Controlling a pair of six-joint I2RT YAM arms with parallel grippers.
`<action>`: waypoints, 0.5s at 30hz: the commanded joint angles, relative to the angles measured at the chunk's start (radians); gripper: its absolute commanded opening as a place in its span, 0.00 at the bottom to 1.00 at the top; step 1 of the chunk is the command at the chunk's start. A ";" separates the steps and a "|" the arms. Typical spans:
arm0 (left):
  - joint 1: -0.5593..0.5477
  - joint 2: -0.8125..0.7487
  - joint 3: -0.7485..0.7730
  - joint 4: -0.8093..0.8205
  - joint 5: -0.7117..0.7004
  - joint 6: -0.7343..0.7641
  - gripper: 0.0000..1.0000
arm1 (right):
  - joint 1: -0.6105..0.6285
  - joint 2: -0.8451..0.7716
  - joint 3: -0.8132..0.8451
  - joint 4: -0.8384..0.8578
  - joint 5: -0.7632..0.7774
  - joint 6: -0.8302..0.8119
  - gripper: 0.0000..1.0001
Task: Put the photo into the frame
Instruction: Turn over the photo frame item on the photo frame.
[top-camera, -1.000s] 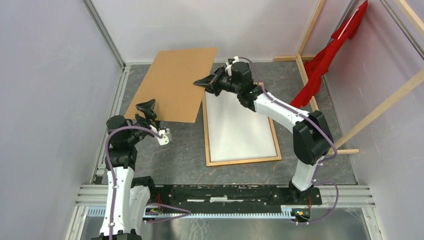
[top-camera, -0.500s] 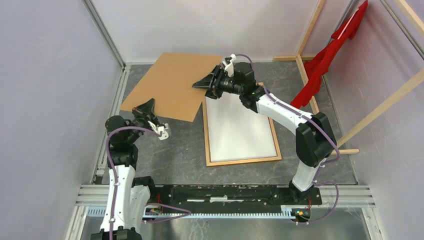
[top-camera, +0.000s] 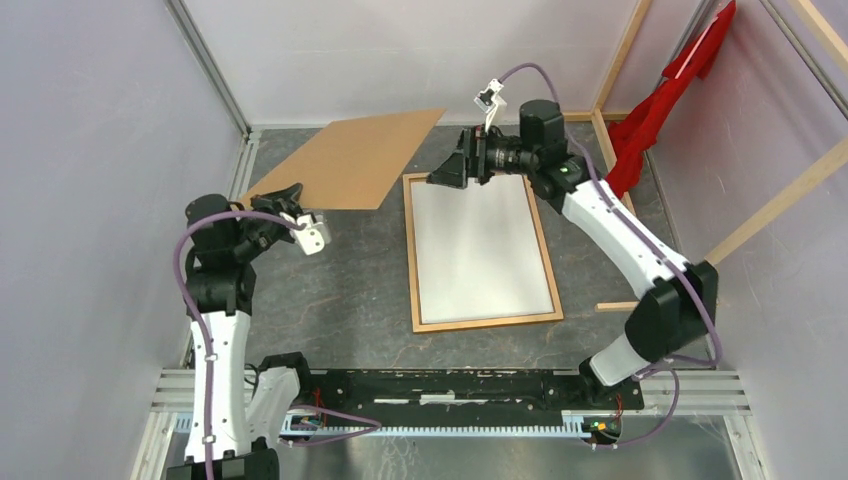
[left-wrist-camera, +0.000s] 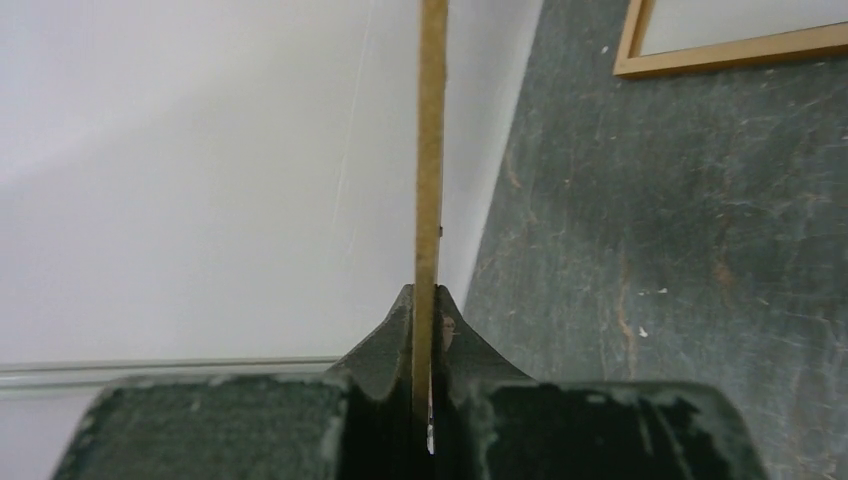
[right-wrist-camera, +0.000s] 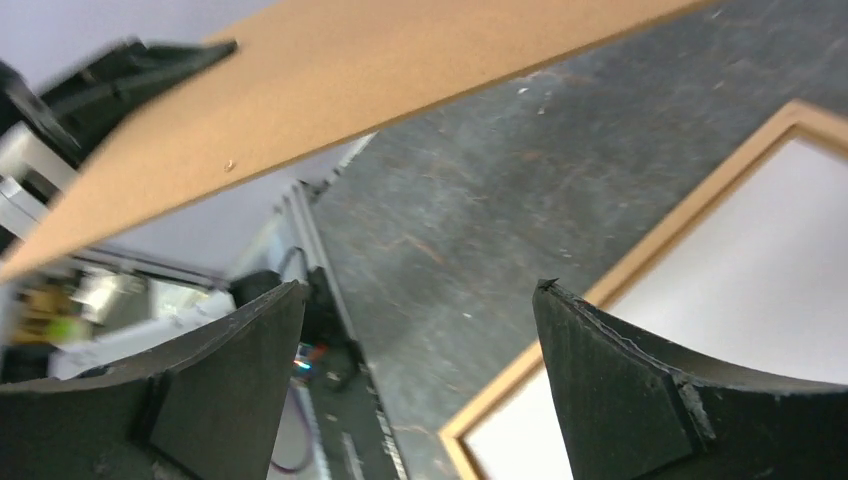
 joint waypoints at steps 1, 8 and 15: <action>-0.002 0.038 0.167 -0.255 0.095 0.030 0.02 | 0.018 -0.157 0.001 -0.148 0.111 -0.461 0.92; -0.001 0.157 0.410 -0.659 0.136 0.199 0.02 | 0.071 -0.315 -0.177 -0.038 0.064 -0.861 0.94; -0.002 0.181 0.493 -0.921 0.136 0.367 0.02 | 0.152 -0.413 -0.289 0.003 0.038 -1.088 0.98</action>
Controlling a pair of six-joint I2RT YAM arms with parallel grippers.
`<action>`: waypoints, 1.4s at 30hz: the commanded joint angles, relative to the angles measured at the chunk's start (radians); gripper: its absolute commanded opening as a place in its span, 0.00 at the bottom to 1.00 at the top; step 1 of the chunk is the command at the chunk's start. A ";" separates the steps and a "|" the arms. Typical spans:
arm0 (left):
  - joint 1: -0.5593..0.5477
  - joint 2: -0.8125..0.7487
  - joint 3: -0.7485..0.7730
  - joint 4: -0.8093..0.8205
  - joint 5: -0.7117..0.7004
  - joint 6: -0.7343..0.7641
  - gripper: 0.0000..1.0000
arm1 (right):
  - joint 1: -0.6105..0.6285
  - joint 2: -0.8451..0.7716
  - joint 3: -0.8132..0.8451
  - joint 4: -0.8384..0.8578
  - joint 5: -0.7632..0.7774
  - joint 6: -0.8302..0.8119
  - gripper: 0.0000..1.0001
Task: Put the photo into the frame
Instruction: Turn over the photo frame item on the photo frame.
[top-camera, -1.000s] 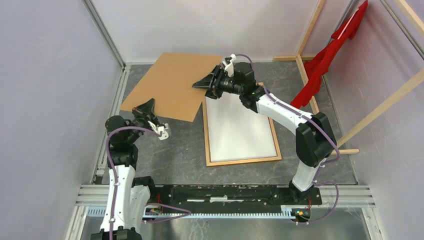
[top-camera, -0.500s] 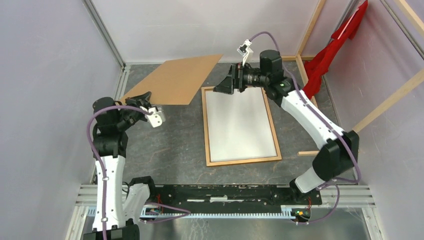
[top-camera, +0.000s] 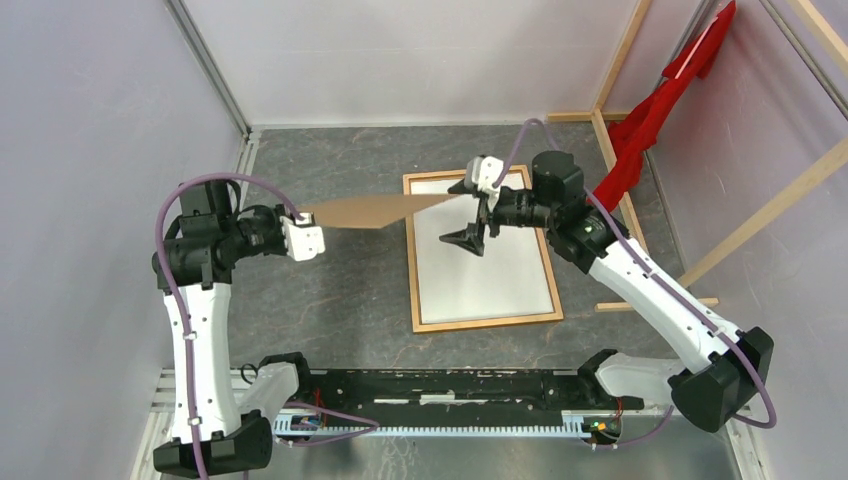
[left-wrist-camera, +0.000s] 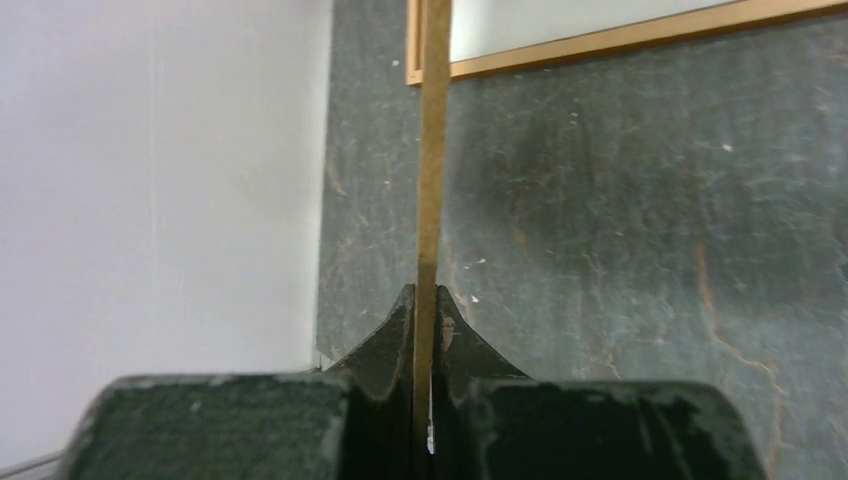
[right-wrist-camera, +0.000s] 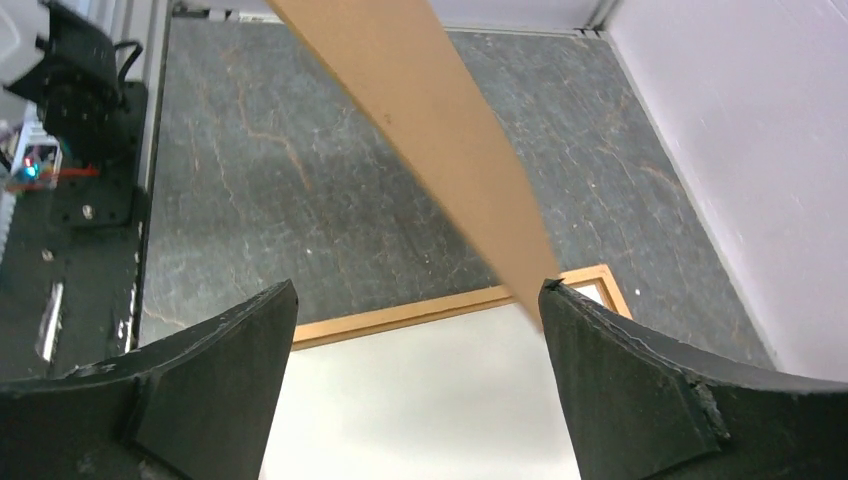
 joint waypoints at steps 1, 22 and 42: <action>-0.001 -0.022 0.071 -0.181 0.069 0.188 0.02 | 0.031 -0.022 -0.015 0.052 -0.029 -0.190 0.98; -0.002 -0.035 0.084 -0.268 0.046 0.252 0.02 | 0.213 0.085 -0.079 0.100 0.054 -0.238 0.65; -0.002 -0.158 -0.071 0.247 0.079 -0.203 1.00 | 0.226 0.146 -0.028 0.271 0.229 -0.049 0.00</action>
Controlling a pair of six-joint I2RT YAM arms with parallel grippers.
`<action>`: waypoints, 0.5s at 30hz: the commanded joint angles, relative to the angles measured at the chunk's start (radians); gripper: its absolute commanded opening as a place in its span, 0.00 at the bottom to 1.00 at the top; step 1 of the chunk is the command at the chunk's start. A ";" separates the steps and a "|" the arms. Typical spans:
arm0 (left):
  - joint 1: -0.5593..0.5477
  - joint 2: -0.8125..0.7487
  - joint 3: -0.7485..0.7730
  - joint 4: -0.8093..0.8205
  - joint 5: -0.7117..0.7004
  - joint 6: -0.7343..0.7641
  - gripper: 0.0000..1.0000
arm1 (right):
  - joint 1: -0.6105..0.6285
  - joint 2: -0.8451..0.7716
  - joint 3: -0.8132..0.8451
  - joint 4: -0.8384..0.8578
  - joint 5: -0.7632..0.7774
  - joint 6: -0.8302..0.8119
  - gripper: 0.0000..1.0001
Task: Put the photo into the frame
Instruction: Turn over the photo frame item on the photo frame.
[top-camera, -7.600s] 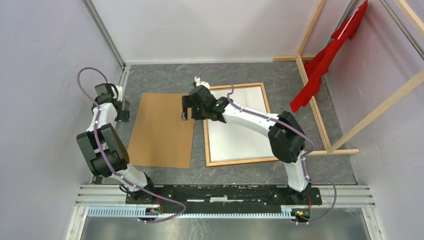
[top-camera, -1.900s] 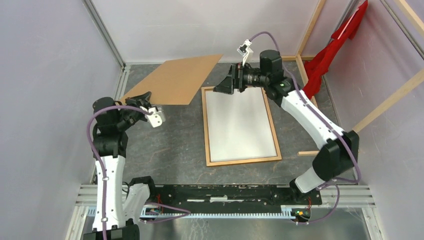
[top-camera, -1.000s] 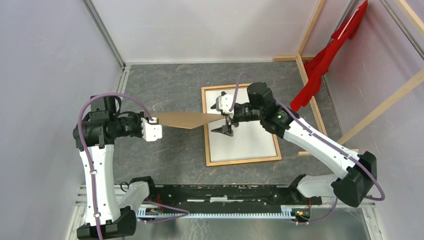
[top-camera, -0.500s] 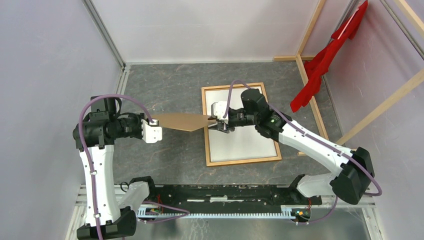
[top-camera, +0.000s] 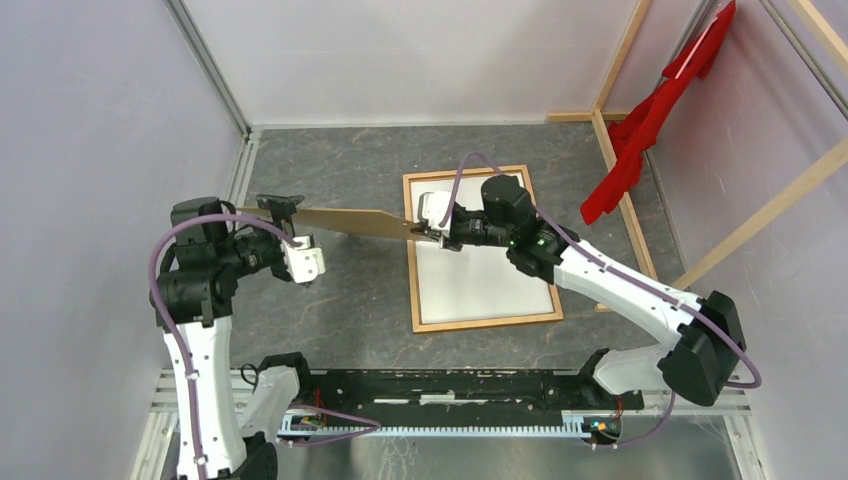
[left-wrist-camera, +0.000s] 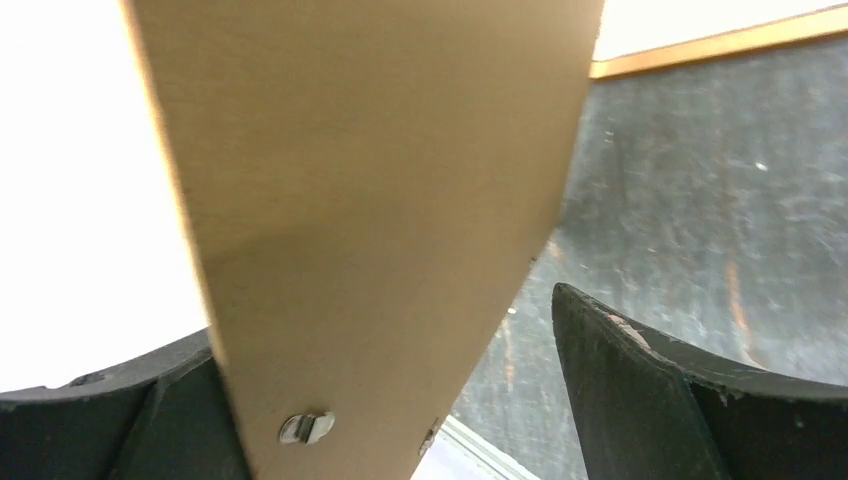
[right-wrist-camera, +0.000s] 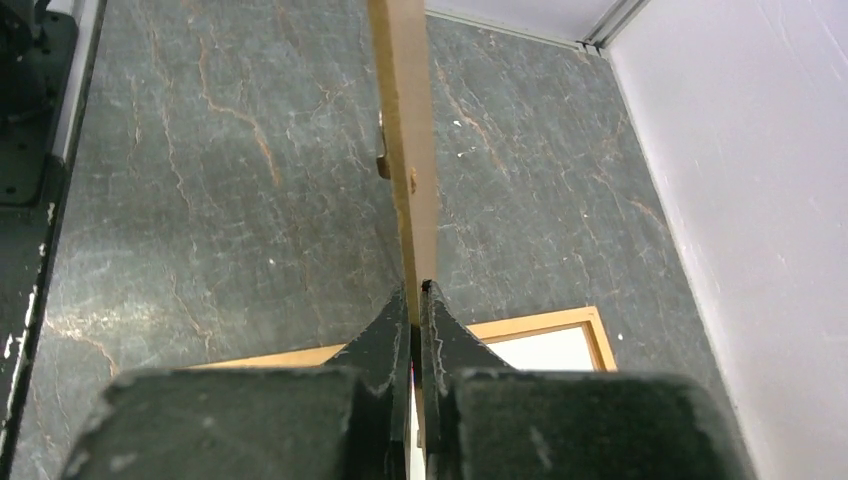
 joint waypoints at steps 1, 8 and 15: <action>-0.002 -0.036 -0.039 0.336 0.053 -0.316 1.00 | -0.002 0.047 0.090 0.084 0.023 0.181 0.00; -0.002 -0.002 -0.053 0.838 -0.017 -0.803 1.00 | -0.082 0.210 0.364 0.075 -0.018 0.485 0.00; -0.002 0.042 0.043 0.761 0.043 -0.863 1.00 | -0.267 0.311 0.493 0.135 -0.186 0.870 0.00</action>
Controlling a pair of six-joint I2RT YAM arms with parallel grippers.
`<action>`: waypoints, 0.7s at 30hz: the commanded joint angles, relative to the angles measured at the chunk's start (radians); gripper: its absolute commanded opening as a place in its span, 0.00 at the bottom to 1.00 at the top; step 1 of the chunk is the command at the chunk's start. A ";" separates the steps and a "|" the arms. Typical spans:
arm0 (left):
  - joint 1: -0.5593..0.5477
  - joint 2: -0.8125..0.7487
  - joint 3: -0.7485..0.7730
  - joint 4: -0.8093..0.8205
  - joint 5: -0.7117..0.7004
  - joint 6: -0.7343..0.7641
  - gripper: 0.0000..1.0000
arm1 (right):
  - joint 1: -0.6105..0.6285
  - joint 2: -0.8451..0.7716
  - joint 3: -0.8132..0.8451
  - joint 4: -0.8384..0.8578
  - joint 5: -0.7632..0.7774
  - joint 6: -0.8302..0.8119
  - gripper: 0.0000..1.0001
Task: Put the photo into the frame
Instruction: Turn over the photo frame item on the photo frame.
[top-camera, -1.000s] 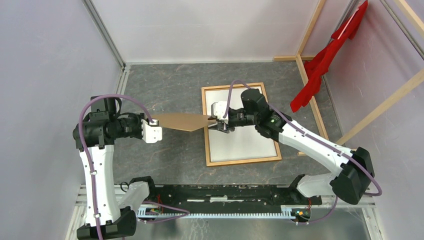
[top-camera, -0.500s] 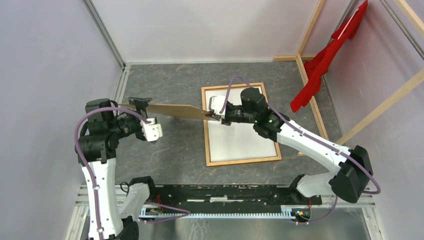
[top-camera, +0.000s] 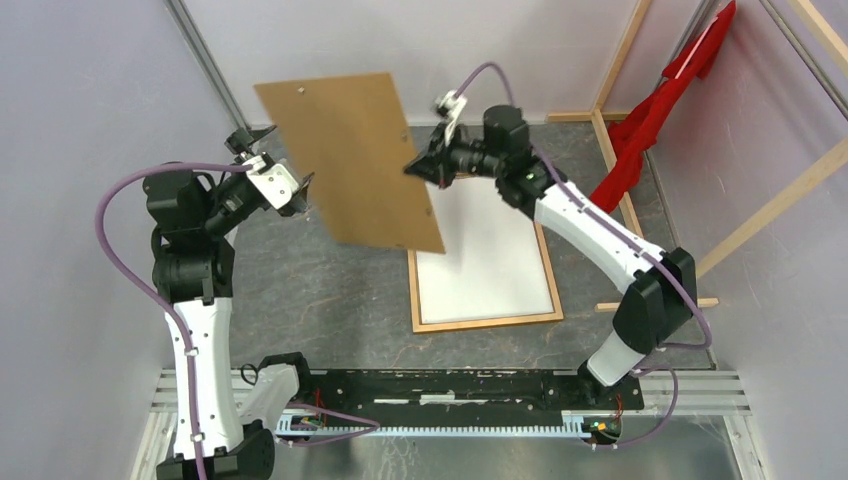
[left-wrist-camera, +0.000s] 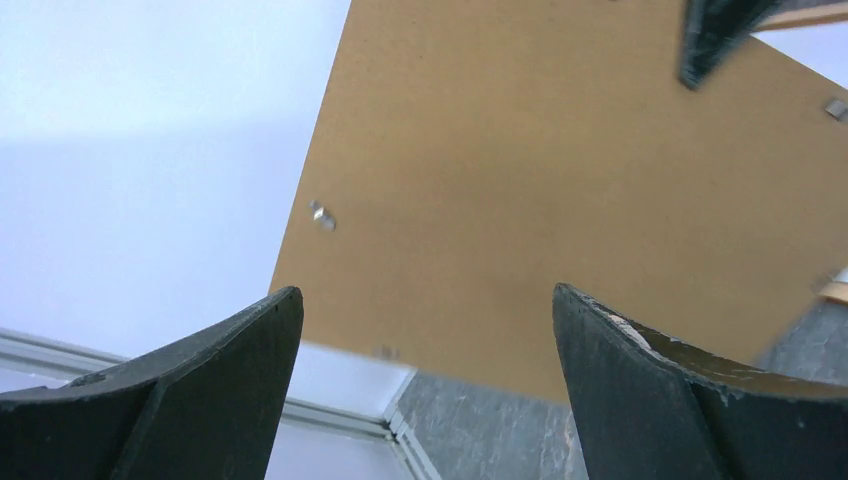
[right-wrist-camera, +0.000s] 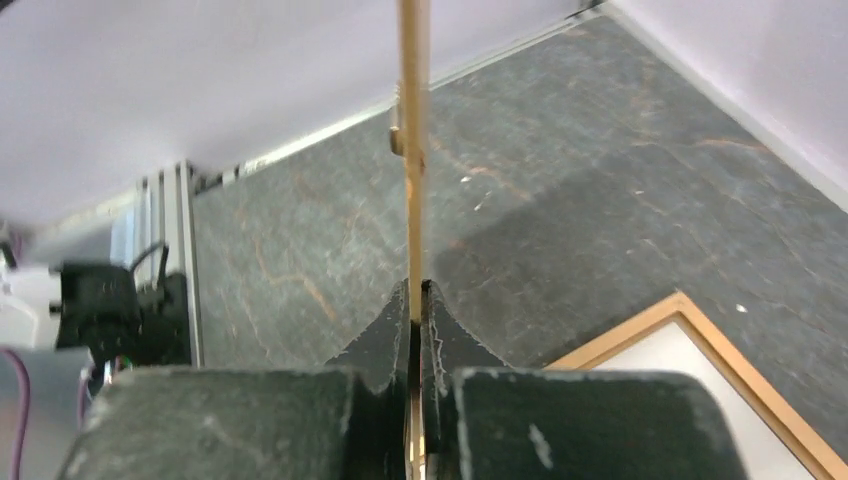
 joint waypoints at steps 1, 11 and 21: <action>-0.002 -0.021 0.040 0.062 0.047 -0.165 1.00 | -0.136 0.036 0.113 0.153 -0.116 0.336 0.00; -0.002 0.051 0.085 0.137 -0.073 -0.375 1.00 | -0.323 0.094 0.125 0.103 -0.372 0.669 0.00; -0.002 0.100 -0.036 -0.116 -0.053 -0.225 1.00 | -0.502 -0.038 -0.028 -0.072 -0.476 0.596 0.00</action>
